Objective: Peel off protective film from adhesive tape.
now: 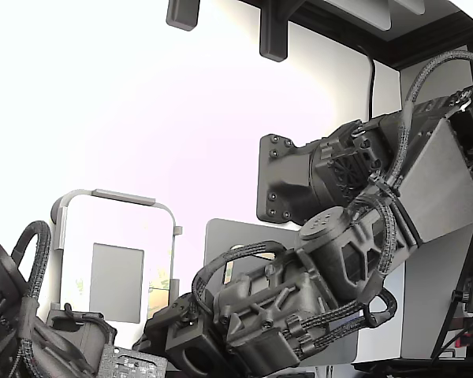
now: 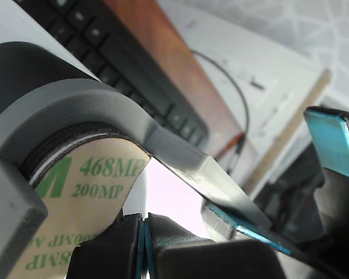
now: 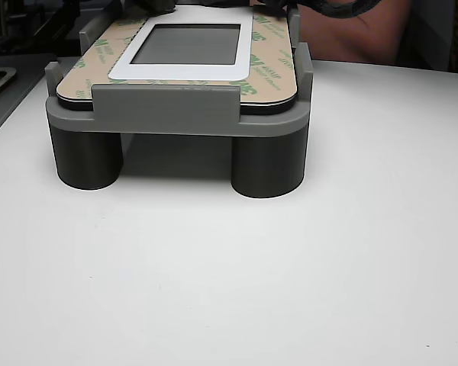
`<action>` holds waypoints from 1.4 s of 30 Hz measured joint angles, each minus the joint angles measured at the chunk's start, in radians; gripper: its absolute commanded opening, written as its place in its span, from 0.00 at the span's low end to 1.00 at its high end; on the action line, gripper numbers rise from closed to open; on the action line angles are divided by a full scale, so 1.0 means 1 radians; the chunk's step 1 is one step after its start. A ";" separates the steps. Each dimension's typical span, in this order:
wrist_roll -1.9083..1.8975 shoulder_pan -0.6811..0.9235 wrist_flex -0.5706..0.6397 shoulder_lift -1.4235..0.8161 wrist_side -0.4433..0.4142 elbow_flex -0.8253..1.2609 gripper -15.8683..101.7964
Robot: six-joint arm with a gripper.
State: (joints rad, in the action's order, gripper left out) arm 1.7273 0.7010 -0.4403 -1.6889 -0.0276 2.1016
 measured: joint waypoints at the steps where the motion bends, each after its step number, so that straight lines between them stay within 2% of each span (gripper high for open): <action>1: 0.000 0.000 -0.002 0.002 0.000 -0.002 0.05; 42: 0.006 0.008 -0.032 0.018 -0.006 -0.035 0.05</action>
State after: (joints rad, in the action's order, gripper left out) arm 1.7334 0.7087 -0.4725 -1.6705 -0.0337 2.0663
